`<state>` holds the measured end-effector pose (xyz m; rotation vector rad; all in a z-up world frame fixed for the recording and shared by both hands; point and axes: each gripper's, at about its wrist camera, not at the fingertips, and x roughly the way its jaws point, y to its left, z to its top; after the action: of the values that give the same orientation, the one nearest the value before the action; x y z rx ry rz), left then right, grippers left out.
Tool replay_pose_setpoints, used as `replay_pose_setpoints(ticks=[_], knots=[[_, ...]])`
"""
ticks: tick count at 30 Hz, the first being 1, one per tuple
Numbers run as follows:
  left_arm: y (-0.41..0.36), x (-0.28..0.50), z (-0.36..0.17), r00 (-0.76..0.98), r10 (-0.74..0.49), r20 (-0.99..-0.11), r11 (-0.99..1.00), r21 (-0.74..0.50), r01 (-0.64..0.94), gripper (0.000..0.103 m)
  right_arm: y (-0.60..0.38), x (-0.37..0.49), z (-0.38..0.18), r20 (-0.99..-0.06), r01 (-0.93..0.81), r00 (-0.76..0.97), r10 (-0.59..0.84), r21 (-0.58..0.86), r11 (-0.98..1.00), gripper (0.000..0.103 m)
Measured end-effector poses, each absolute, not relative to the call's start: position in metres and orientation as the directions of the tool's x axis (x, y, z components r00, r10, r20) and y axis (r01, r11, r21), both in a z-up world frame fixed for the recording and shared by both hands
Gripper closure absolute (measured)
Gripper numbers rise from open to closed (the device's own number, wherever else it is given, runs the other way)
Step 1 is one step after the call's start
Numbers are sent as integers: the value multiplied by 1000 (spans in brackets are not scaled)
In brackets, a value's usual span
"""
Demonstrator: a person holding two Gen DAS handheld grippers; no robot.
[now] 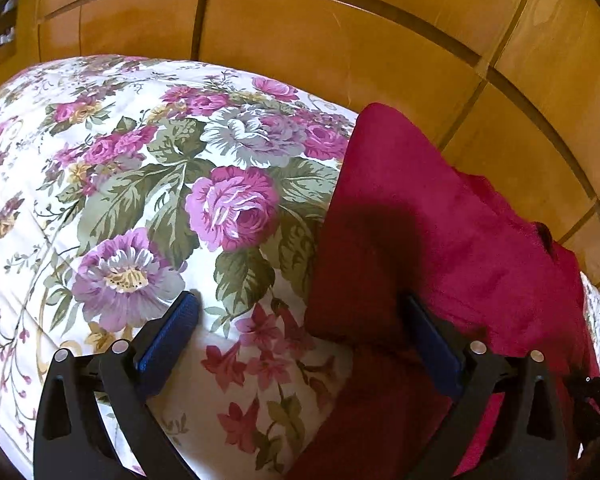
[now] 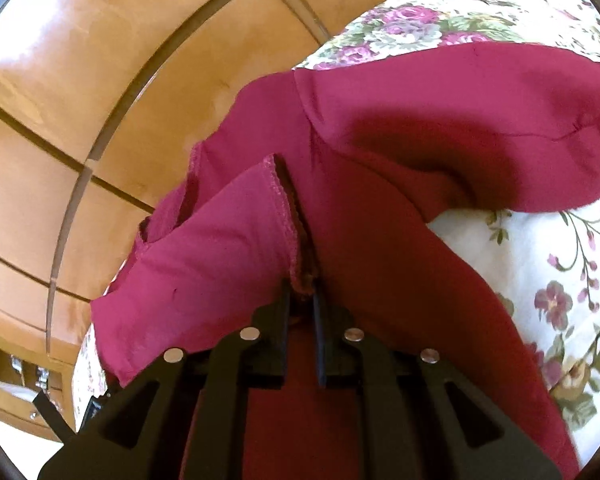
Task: Fold small clothes
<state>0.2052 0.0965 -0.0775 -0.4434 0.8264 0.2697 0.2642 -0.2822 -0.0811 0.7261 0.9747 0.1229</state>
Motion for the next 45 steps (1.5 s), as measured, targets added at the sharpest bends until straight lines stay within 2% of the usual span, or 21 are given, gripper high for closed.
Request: replay_pose_setpoints(ticks=[1,3,6,16,25,31,45], knots=[[96,202,-77,657,54,-752,874,-282,-395,3,-285,262,-81,-691,207,576,436,640,740,72],[97,197,-77,670,42,-741,868,-306,-392,3,-288,256,-76,-657,197,594,464,678,708,45],[94,195,-76,667,56,-743,873,-289,-394,3,-292,245,-65,-644,189,618,451,679,710,29],[73,171,-73,649,60,-758,923,-206,-326,3,-347,217,-58,-618,278,664,422,728,627,26],[72,145,-62,732,-14,-681,922,-291,-254,3,-388,194,-43,-717,411,668,199,578,705,24],[74,140,-61,738,-27,-674,914,-315,-254,3,-427,182,-44,-770,530,634,70,499,685,24],[76,141,-64,736,-42,-676,907,-335,-255,3,-483,165,-51,-801,656,596,-56,445,609,23]])
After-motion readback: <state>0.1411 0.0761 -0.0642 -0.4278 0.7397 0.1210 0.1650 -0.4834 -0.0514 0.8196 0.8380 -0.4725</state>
